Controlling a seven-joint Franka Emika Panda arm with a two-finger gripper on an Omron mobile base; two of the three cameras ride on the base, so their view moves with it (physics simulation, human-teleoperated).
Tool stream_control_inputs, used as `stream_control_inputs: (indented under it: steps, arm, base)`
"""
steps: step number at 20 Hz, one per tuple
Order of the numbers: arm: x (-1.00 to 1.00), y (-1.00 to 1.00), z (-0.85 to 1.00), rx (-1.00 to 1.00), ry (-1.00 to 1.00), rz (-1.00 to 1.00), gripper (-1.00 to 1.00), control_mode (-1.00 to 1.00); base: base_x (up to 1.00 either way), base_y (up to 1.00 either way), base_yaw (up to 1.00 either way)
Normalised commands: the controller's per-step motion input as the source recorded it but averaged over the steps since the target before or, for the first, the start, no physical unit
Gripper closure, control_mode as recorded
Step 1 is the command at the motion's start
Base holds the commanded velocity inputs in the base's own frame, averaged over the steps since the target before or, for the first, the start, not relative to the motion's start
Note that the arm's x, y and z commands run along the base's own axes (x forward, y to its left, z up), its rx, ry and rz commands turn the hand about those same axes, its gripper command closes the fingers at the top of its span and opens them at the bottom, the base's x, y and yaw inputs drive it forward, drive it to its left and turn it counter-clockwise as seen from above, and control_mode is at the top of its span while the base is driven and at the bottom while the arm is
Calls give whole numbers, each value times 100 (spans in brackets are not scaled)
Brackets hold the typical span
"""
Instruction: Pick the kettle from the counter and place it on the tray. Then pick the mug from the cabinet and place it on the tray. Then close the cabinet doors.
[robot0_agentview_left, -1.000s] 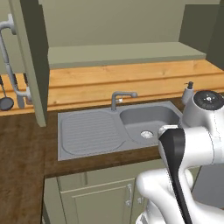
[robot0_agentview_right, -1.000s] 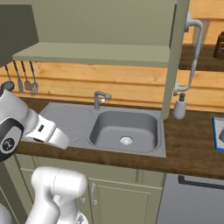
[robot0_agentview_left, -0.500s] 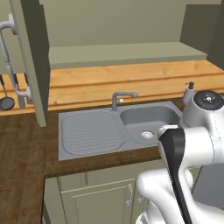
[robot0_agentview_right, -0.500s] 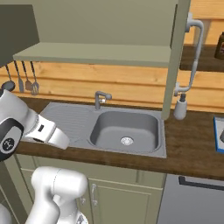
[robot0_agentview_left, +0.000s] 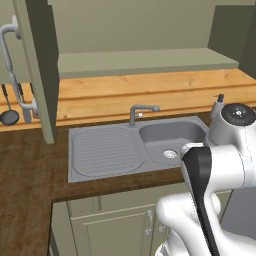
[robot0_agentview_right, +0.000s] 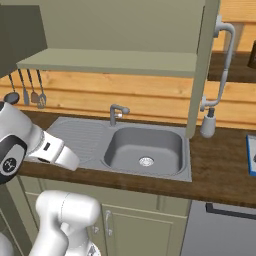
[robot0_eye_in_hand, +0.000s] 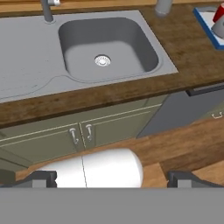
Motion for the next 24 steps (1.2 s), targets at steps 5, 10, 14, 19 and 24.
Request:
stream_control_inputs:
  steps: [5,10,14,19,24]
  arm:
    - [-36,-35,-1,17,-18,0,-100,-100]
    - [-68,-73,-4,29,-36,-12,-100,-100]
    - [-37,-94,28,32,-38,-13,-100,-100]
    - [1,-95,44,33,-29,-11,-100,-100]
    - [46,-81,10,37,-15,-4,-100,-100]
  base:
    - [0,0,0]
    - [0,0,0]
    - [0,0,0]
    - [0,0,0]
    - [0,0,0]
